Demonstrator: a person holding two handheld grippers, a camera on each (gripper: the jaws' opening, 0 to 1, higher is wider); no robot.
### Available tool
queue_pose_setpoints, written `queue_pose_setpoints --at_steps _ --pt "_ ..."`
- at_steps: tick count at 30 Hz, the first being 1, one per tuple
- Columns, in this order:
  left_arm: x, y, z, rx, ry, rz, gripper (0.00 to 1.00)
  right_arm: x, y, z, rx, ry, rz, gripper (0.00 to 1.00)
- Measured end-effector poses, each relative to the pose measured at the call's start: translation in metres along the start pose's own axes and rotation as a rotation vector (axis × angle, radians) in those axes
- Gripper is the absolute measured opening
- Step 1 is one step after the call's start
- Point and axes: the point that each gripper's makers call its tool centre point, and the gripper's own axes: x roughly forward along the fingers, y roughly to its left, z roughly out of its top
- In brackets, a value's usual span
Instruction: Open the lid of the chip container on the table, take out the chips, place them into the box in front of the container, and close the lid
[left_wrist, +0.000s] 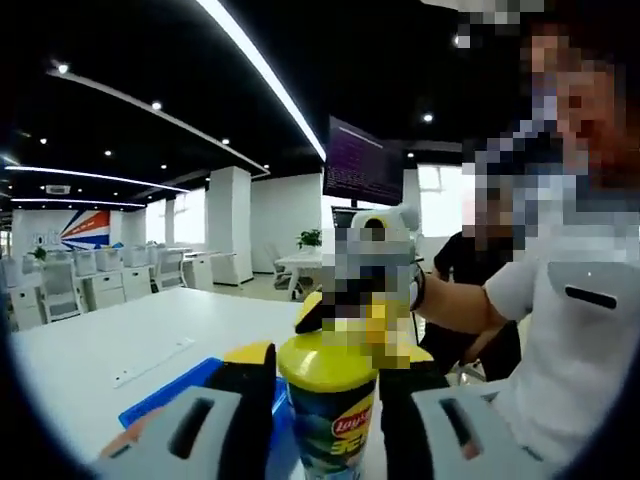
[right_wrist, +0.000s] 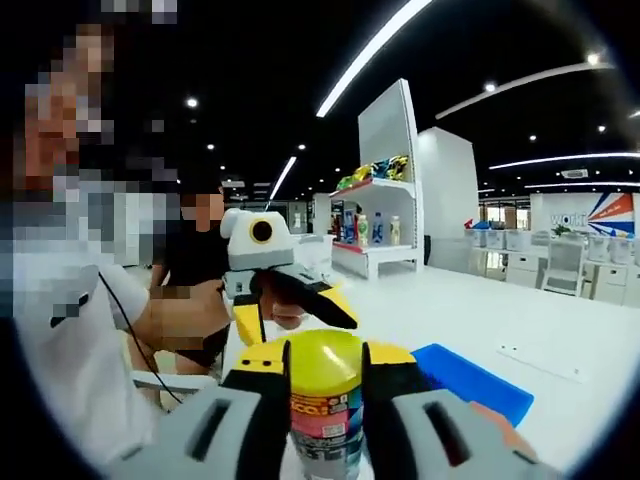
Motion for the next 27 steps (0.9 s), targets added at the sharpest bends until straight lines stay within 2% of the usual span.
queue_pose_setpoints --at_steps 4,11,17,21,23,26,27 --pt "0.0 0.0 -0.001 -0.025 -0.004 -0.006 0.42 0.0 0.0 0.0 0.01 0.002 -0.004 0.28" --pt "0.0 -0.002 -0.001 -0.014 -0.005 -0.007 0.42 0.0 0.0 -0.001 0.015 0.014 -0.017 0.27" --pt "0.0 -0.002 -0.001 0.001 -0.014 -0.009 0.42 -0.001 -0.004 0.0 0.037 -0.018 -0.02 0.17" --pt "-0.002 -0.004 -0.002 0.015 -0.011 -0.021 0.43 -0.003 -0.002 0.0 0.0 -0.022 0.004 0.24" --pt "-0.007 -0.006 -0.004 0.042 -0.009 -0.03 0.46 -0.008 -0.013 0.003 -0.057 -0.05 -0.044 0.32" --pt "-0.02 -0.006 -0.002 0.023 -0.041 -0.031 0.51 -0.018 -0.021 0.003 -0.032 -0.063 -0.068 0.35" --pt "-0.028 0.0 0.001 0.023 -0.068 -0.009 0.51 -0.024 -0.025 0.004 -0.022 -0.079 -0.083 0.36"
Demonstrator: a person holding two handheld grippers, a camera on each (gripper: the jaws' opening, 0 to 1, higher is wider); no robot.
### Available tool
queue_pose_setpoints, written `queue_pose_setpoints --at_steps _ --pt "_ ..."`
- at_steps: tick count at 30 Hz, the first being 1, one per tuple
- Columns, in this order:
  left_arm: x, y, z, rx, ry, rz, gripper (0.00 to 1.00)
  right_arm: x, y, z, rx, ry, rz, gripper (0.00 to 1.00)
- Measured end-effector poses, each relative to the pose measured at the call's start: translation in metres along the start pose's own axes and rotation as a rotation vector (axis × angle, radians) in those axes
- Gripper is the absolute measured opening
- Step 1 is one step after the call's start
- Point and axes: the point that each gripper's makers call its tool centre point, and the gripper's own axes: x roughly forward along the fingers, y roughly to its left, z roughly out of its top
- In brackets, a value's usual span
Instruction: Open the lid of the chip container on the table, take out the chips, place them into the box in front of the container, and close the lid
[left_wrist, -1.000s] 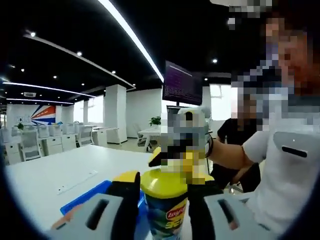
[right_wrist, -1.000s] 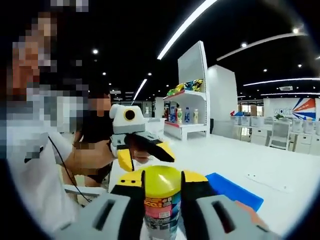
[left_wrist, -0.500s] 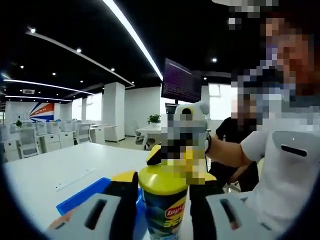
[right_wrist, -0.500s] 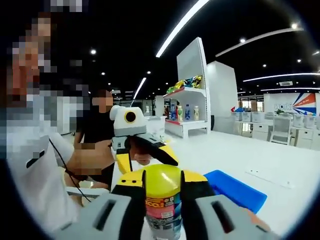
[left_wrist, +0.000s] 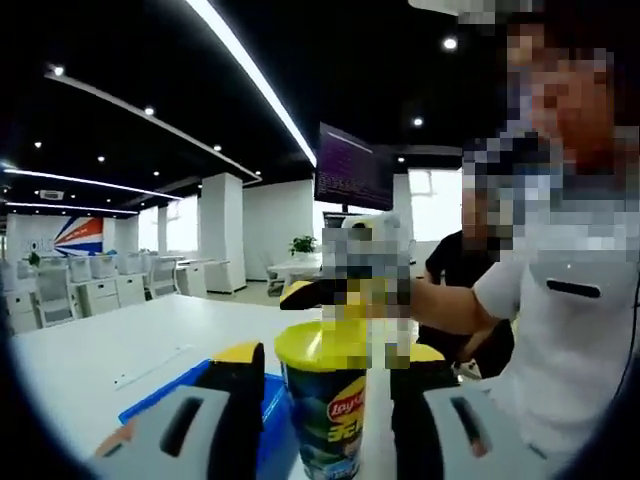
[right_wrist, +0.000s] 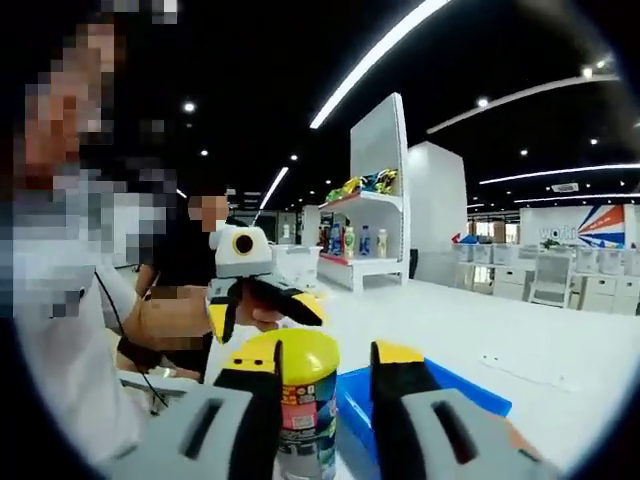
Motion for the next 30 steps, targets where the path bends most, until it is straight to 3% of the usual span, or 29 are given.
queue_pose_setpoints --at_steps 5,6,8,10,14,19,21,23,30 --pt "-0.044 0.035 0.007 -0.011 -0.081 0.155 0.52 -0.025 -0.031 -0.01 -0.028 0.01 -0.125 0.44" --pt "-0.054 0.046 0.0 -0.006 -0.067 0.209 0.52 -0.031 -0.039 -0.017 -0.054 0.033 -0.16 0.45" --pt "-0.063 0.055 -0.015 0.021 -0.019 0.258 0.55 -0.038 -0.047 -0.029 -0.07 0.065 -0.195 0.45" --pt "-0.068 0.065 -0.034 -0.016 0.019 0.305 0.6 -0.043 -0.053 -0.039 -0.081 0.087 -0.216 0.46" --pt "-0.07 0.07 -0.065 -0.016 0.076 0.336 0.63 -0.053 -0.069 -0.065 -0.11 0.148 -0.286 0.48" --pt "-0.066 0.081 -0.104 -0.037 0.145 0.374 0.66 -0.053 -0.079 -0.102 -0.131 0.231 -0.303 0.57" --pt "-0.065 0.09 -0.113 -0.046 0.148 0.395 0.66 -0.053 -0.082 -0.115 -0.111 0.25 -0.303 0.58" --pt "-0.063 0.097 -0.122 -0.143 0.135 0.415 0.66 -0.052 -0.085 -0.126 -0.092 0.264 -0.3 0.61" --pt "-0.051 0.112 -0.148 -0.146 0.176 0.424 0.66 -0.044 -0.095 -0.153 -0.039 0.29 -0.316 0.62"
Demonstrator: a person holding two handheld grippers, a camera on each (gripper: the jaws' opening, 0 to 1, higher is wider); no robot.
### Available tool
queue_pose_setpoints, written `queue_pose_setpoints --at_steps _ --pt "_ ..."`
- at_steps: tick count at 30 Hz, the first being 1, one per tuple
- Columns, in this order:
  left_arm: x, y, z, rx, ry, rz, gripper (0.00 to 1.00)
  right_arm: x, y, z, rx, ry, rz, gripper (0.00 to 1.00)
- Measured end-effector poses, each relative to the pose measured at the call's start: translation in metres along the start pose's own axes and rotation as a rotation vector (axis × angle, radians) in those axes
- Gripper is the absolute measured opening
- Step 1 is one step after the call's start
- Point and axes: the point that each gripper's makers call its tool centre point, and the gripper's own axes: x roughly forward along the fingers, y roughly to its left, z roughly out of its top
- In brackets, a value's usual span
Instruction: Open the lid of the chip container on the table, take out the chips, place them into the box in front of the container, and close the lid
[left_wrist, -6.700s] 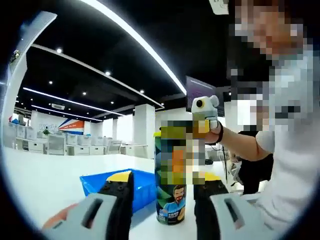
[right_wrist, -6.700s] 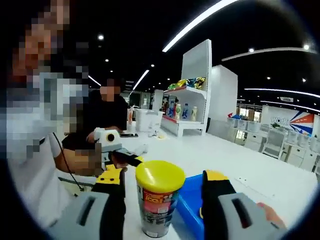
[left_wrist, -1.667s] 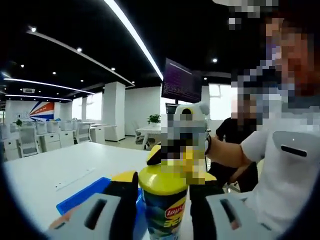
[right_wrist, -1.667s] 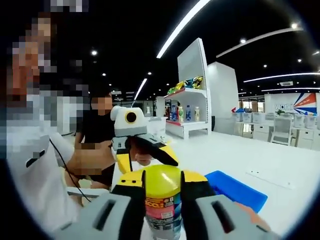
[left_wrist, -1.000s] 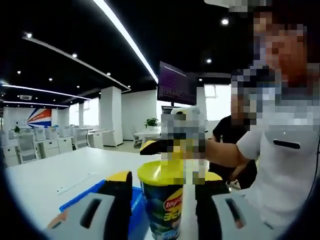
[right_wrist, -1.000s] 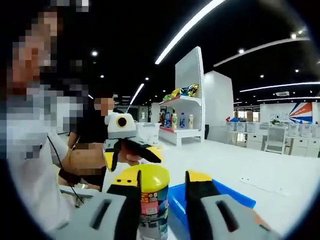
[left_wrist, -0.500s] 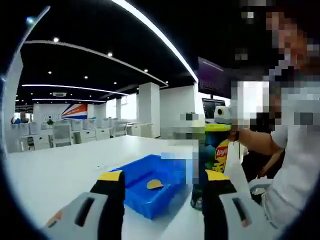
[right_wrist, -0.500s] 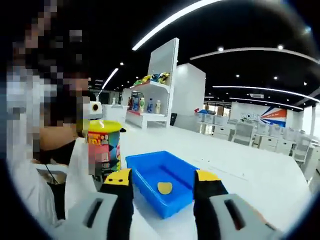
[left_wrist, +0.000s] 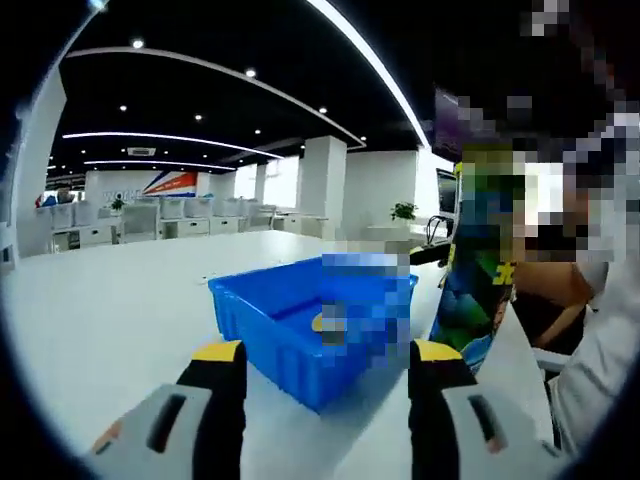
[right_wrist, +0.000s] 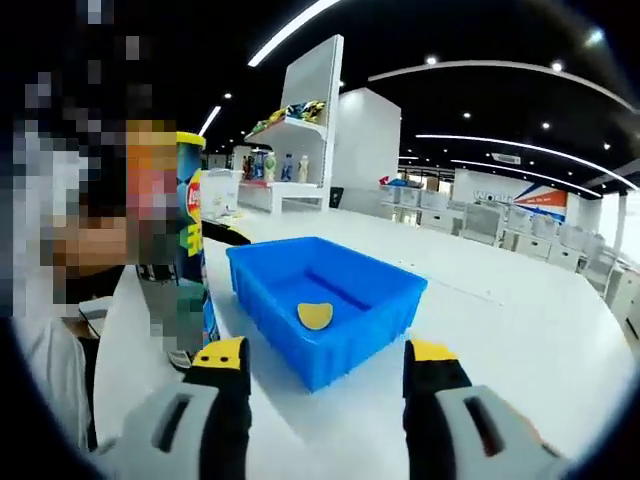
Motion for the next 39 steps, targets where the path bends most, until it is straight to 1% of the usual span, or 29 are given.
queue_pose_setpoints --at_steps 4,6,8,12,13,17,21,23,25,28,34,37,39 --pt "0.013 0.002 -0.016 0.012 0.046 0.004 0.66 0.011 0.001 -0.007 0.01 0.009 0.007 0.64" --pt "0.018 0.001 -0.02 0.019 0.053 0.008 0.66 0.016 0.003 -0.008 0.006 0.004 0.019 0.67" --pt "0.022 0.0 -0.021 0.029 0.045 0.003 0.66 0.021 0.005 -0.009 0.006 0.001 0.026 0.7" --pt "0.029 -0.001 -0.023 0.028 0.039 0.012 0.61 0.031 0.002 -0.012 0.011 0.013 0.016 0.68" --pt "0.03 0.0 -0.026 0.015 0.052 0.015 0.61 0.033 0.001 -0.013 0.016 0.015 0.013 0.67" --pt "0.032 -0.002 -0.024 0.025 0.037 0.018 0.6 0.038 0.0 -0.017 0.033 0.02 0.008 0.66" --pt "0.032 0.0 -0.024 0.023 0.032 0.035 0.56 0.042 0.001 -0.019 0.042 0.025 -0.005 0.66" --pt "0.032 0.002 -0.024 0.028 0.032 0.052 0.52 0.043 0.003 -0.02 0.049 0.027 -0.009 0.63" --pt "0.031 0.002 -0.024 0.021 0.028 0.054 0.52 0.043 0.004 -0.022 0.049 0.031 -0.016 0.59" --pt "0.031 0.002 -0.025 0.034 0.032 0.056 0.52 0.043 0.004 -0.022 0.051 0.029 -0.015 0.57" --pt "0.03 0.001 -0.026 0.035 0.03 0.058 0.51 0.047 0.008 -0.018 0.052 0.006 -0.007 0.54" --pt "0.029 0.002 -0.027 0.038 0.03 0.058 0.49 0.05 0.009 -0.019 0.046 0.005 -0.001 0.51" --pt "0.029 0.002 -0.028 0.04 0.033 0.057 0.46 0.05 0.009 -0.022 0.024 0.017 -0.013 0.49"
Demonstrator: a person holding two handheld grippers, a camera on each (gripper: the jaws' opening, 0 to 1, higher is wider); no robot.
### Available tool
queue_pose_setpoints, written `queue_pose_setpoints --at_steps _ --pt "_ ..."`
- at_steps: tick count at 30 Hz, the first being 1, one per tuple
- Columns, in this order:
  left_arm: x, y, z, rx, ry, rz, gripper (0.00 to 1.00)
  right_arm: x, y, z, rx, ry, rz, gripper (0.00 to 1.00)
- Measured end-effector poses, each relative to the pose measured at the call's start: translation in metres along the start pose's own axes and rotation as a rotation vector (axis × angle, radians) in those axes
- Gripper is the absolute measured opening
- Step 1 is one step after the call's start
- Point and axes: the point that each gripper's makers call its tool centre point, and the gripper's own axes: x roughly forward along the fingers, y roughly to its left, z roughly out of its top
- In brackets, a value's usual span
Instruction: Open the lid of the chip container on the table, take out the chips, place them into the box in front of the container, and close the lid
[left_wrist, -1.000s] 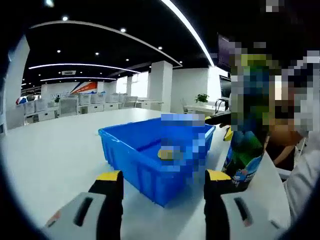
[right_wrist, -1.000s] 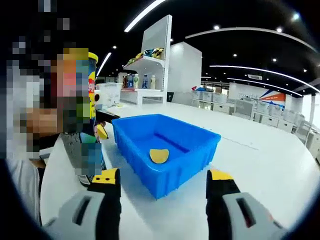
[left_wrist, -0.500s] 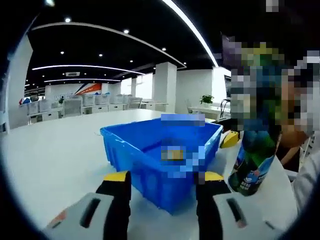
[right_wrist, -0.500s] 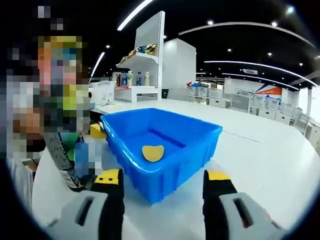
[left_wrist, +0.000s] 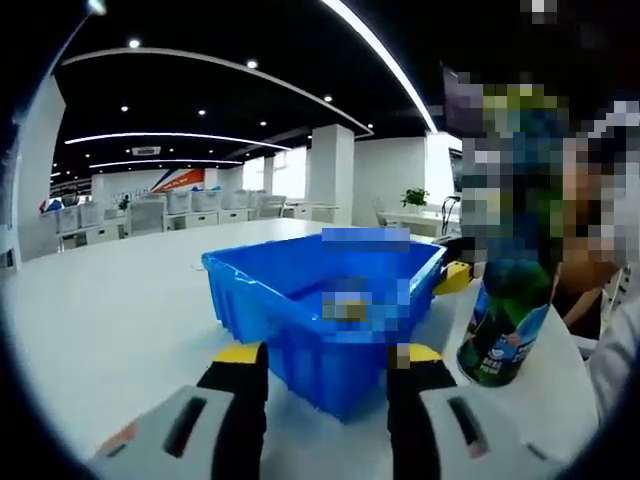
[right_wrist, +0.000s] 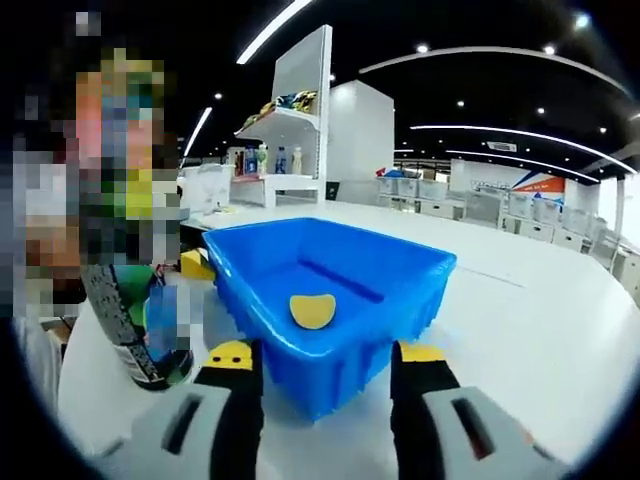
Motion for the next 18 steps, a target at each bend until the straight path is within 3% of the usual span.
queue_pose_setpoints --at_steps 3,18 --pt "-0.0004 0.0019 -0.002 0.014 0.009 0.009 0.4 -0.0027 -0.005 -0.0076 -0.003 0.036 -0.018 0.38" --pt "-0.0007 -0.0008 -0.0058 0.018 0.007 0.009 0.37 -0.0052 -0.0026 -0.0058 -0.014 0.025 -0.012 0.35"
